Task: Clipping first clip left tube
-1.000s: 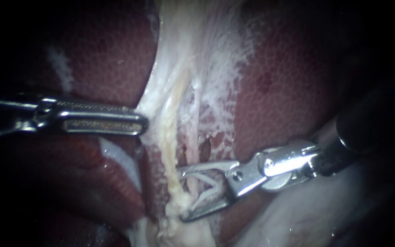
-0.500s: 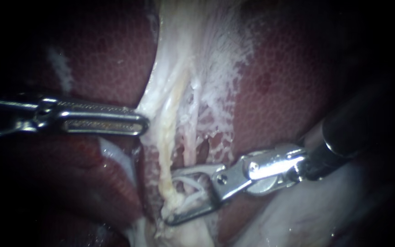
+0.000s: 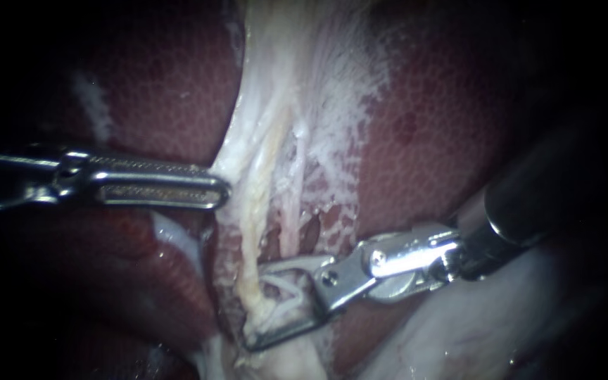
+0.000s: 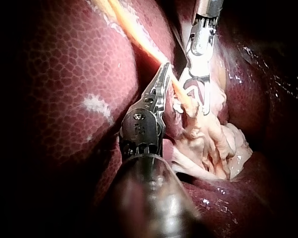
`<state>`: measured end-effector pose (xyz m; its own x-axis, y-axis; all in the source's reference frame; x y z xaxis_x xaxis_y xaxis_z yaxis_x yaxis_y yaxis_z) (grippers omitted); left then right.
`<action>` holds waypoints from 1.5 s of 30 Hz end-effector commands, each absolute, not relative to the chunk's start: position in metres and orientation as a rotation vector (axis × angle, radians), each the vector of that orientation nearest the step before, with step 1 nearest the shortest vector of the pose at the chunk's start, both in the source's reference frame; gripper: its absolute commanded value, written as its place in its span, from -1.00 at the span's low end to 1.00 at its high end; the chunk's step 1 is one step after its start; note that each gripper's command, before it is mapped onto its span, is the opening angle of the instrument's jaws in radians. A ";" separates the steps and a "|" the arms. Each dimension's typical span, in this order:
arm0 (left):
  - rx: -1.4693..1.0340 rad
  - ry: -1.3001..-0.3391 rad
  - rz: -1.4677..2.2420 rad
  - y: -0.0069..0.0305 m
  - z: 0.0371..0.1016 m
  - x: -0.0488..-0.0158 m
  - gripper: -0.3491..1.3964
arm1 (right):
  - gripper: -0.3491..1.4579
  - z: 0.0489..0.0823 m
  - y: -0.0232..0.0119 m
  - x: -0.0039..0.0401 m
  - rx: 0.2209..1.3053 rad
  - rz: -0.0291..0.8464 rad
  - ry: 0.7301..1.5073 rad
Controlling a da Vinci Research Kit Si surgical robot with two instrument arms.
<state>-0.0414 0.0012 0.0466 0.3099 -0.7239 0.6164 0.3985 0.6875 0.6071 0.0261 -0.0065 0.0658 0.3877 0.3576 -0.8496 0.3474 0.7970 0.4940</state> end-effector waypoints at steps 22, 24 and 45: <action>0.374 -1.007 -0.764 0.0011 0.0466 -0.0414 -1.00 | -0.01 0.0665 -0.0061 0.0255 0.742 -0.027 1.202; 0.374 -1.007 -0.764 0.0011 0.0466 -0.0414 -1.00 | -0.01 0.0666 -0.0060 0.0253 0.743 -0.028 1.203; 0.373 -1.007 -0.765 0.0011 0.0466 -0.0415 -1.00 | -1.00 0.0665 -0.0042 0.0239 0.782 0.012 1.190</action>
<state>-0.0415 0.0011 0.0466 0.3099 -0.7236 0.6167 0.3989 0.6878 0.6065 0.0238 -0.0041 0.0665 0.4043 0.3998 -0.8226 0.3836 0.7424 0.5494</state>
